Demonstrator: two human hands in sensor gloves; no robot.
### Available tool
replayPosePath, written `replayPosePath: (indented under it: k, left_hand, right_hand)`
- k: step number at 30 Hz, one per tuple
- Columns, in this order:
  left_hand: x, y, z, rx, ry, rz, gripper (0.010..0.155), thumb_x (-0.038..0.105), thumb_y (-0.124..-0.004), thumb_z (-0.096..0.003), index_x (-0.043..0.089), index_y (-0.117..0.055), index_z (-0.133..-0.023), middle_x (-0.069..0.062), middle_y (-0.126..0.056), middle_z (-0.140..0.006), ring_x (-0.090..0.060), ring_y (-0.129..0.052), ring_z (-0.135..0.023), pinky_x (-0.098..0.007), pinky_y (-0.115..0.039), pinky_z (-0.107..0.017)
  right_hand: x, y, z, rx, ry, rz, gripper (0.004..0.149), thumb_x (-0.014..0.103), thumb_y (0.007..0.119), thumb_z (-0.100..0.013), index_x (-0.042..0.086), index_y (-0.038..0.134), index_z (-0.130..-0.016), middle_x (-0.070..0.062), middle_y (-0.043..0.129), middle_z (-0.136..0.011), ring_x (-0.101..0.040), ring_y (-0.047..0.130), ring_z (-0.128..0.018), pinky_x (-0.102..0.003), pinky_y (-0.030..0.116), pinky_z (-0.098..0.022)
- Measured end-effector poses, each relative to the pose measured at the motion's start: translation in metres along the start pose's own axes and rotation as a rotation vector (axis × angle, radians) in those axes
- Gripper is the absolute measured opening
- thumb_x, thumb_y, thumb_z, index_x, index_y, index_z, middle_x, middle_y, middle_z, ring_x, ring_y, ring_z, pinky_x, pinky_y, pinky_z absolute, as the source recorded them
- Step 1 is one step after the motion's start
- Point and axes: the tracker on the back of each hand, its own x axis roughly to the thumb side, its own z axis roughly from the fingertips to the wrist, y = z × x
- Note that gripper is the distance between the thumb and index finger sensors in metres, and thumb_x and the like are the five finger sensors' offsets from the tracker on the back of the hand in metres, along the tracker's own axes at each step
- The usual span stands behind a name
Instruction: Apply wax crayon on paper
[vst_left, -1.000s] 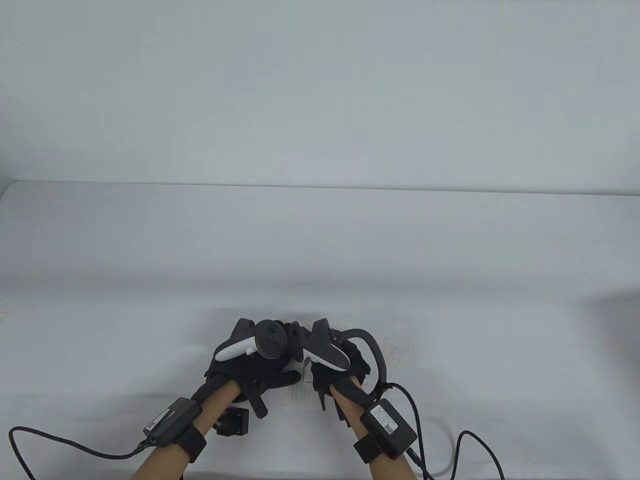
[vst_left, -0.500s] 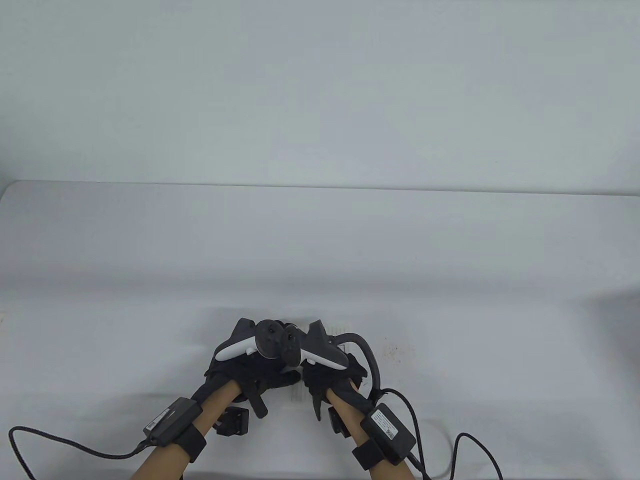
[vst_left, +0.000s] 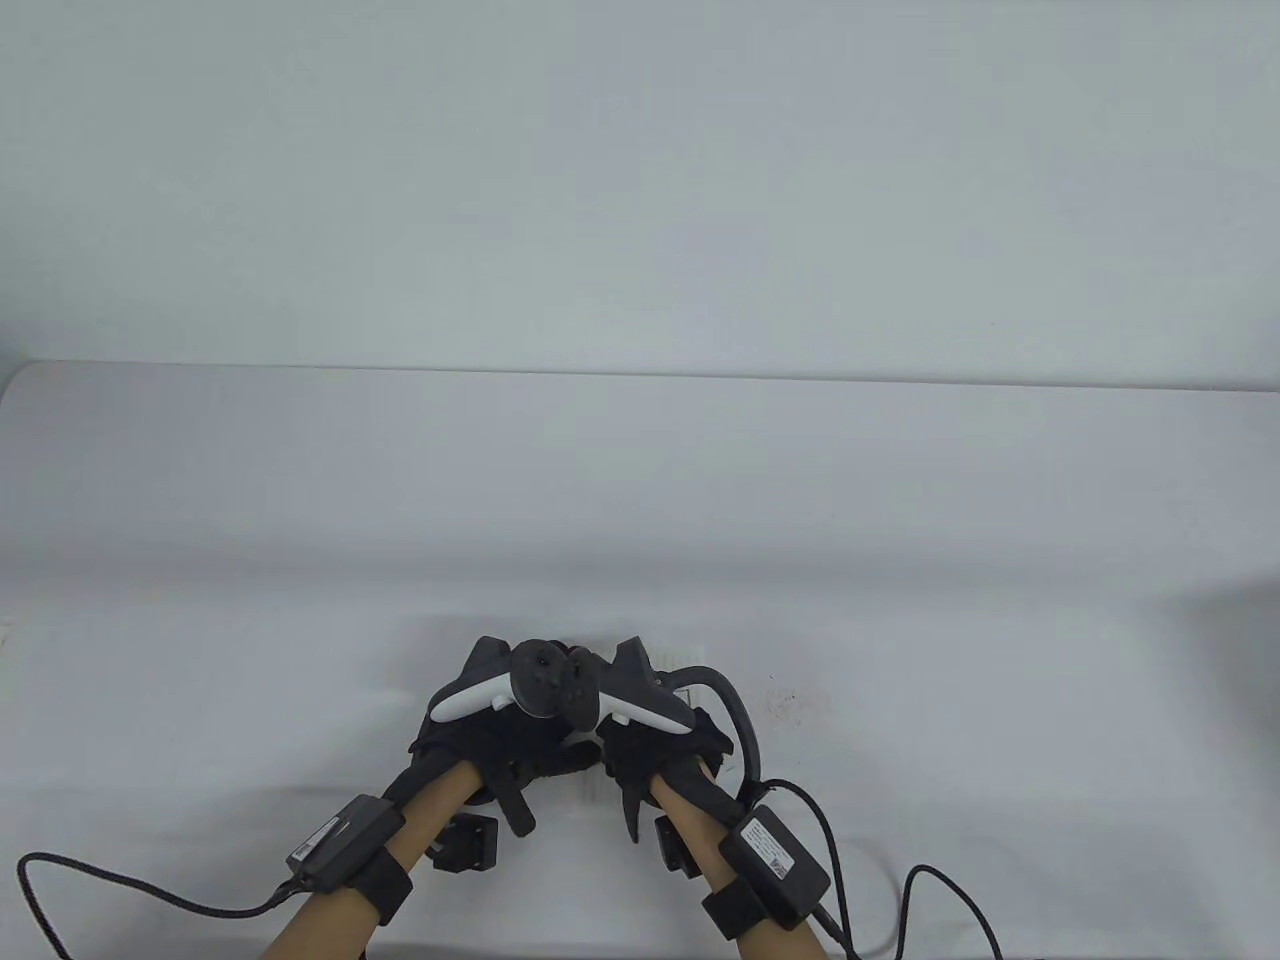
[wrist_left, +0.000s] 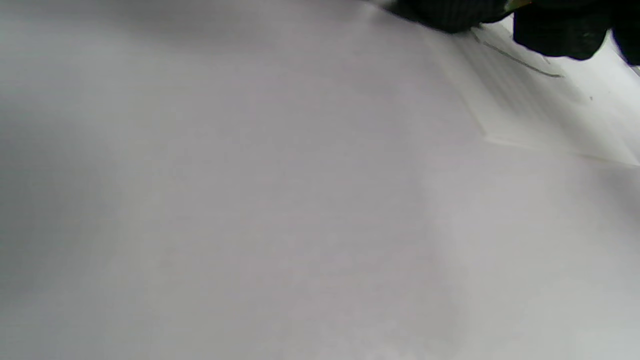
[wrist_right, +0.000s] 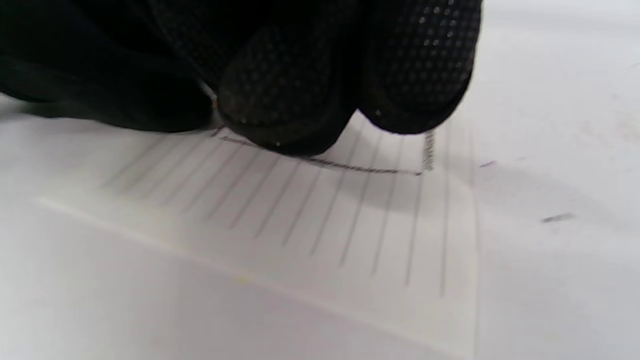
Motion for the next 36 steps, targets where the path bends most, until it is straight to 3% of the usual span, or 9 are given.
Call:
replayPosePath:
  k: [4, 7, 12, 18, 21, 25, 27, 32, 36]
  left_hand:
    - [0.000, 0.000, 0.000, 0.000, -0.001, 0.001, 0.078, 0.056, -0.052, -0.0571, 0.045, 0.009, -0.104, 0.021, 0.023, -0.109, -0.011, 0.030, -0.103, -0.049, 0.023, -0.069]
    - [0.000, 0.000, 0.000, 0.000, -0.002, 0.002, 0.078, 0.056, -0.052, -0.0570, 0.045, 0.009, -0.104, 0.021, 0.023, -0.109, -0.011, 0.030, -0.102, -0.049, 0.024, -0.069]
    - [0.000, 0.000, 0.000, -0.001, -0.002, 0.001, 0.078, 0.056, -0.052, -0.0567, 0.045, 0.009, -0.104, 0.021, 0.023, -0.109, -0.011, 0.030, -0.102, -0.049, 0.024, -0.069]
    - [0.000, 0.000, -0.001, 0.002, -0.002, 0.002, 0.078, 0.056, -0.052, -0.0570, 0.045, 0.009, -0.104, 0.021, 0.023, -0.110, -0.010, 0.030, -0.103, -0.049, 0.023, -0.069]
    - [0.000, 0.000, 0.000, 0.000, -0.002, 0.002, 0.078, 0.056, -0.052, -0.0570, 0.045, 0.009, -0.104, 0.021, 0.023, -0.109, -0.010, 0.030, -0.102, -0.049, 0.024, -0.069]
    - [0.000, 0.000, 0.000, 0.001, -0.002, 0.003, 0.078, 0.056, -0.052, -0.0569, 0.045, 0.009, -0.104, 0.021, 0.023, -0.109, -0.010, 0.030, -0.103, -0.049, 0.024, -0.069]
    - [0.000, 0.000, 0.000, 0.002, -0.002, 0.002, 0.078, 0.056, -0.052, -0.0569, 0.045, 0.009, -0.104, 0.021, 0.023, -0.110, -0.010, 0.030, -0.103, -0.049, 0.024, -0.069]
    - [0.000, 0.000, 0.000, 0.004, -0.002, 0.004, 0.078, 0.056, -0.052, -0.0570, 0.044, 0.009, -0.104, 0.021, 0.023, -0.110, -0.011, 0.030, -0.103, -0.049, 0.023, -0.069]
    - [0.000, 0.000, 0.000, 0.002, -0.002, 0.003, 0.078, 0.056, -0.052, -0.0570, 0.045, 0.009, -0.104, 0.021, 0.023, -0.110, -0.011, 0.030, -0.103, -0.049, 0.023, -0.069]
  right_hand:
    - [-0.026, -0.002, -0.013, -0.176, 0.177, 0.042, 0.037, 0.027, 0.078, -0.052, 0.018, 0.082, -0.087, -0.011, 0.096, -0.066, -0.003, 0.096, -0.034, -0.029, 0.087, -0.033]
    - [-0.021, 0.000, -0.008, -0.231, 0.154, 0.101, 0.037, 0.028, 0.078, -0.051, 0.017, 0.083, -0.087, -0.011, 0.097, -0.064, -0.002, 0.097, -0.033, -0.028, 0.088, -0.032]
    - [0.001, 0.004, 0.003, 0.065, -0.120, -0.077, 0.040, 0.027, 0.078, -0.053, 0.012, 0.078, -0.090, -0.012, 0.095, -0.066, -0.004, 0.097, -0.034, -0.030, 0.087, -0.033]
    - [-0.030, -0.001, -0.016, -0.197, 0.204, 0.100, 0.037, 0.028, 0.078, -0.051, 0.018, 0.082, -0.087, -0.011, 0.096, -0.065, -0.003, 0.095, -0.033, -0.029, 0.087, -0.032]
    - [-0.028, 0.001, -0.011, -0.244, 0.165, 0.110, 0.037, 0.028, 0.079, -0.051, 0.017, 0.083, -0.086, -0.010, 0.097, -0.064, -0.002, 0.096, -0.033, -0.028, 0.087, -0.031]
    - [-0.008, 0.004, 0.002, 0.012, -0.062, -0.009, 0.039, 0.028, 0.078, -0.052, 0.016, 0.079, -0.089, -0.011, 0.095, -0.066, -0.004, 0.096, -0.034, -0.029, 0.087, -0.033]
    - [-0.006, 0.007, 0.004, 0.050, -0.109, -0.055, 0.040, 0.028, 0.078, -0.052, 0.014, 0.078, -0.090, -0.011, 0.095, -0.066, -0.004, 0.096, -0.035, -0.030, 0.086, -0.033]
    - [-0.038, 0.002, -0.012, -0.172, 0.185, 0.062, 0.037, 0.029, 0.078, -0.052, 0.018, 0.081, -0.087, -0.010, 0.095, -0.066, -0.003, 0.095, -0.034, -0.029, 0.087, -0.032]
    - [-0.035, 0.005, -0.008, -0.240, 0.154, 0.102, 0.038, 0.029, 0.078, -0.051, 0.017, 0.082, -0.087, -0.010, 0.096, -0.064, -0.002, 0.096, -0.033, -0.028, 0.087, -0.031]
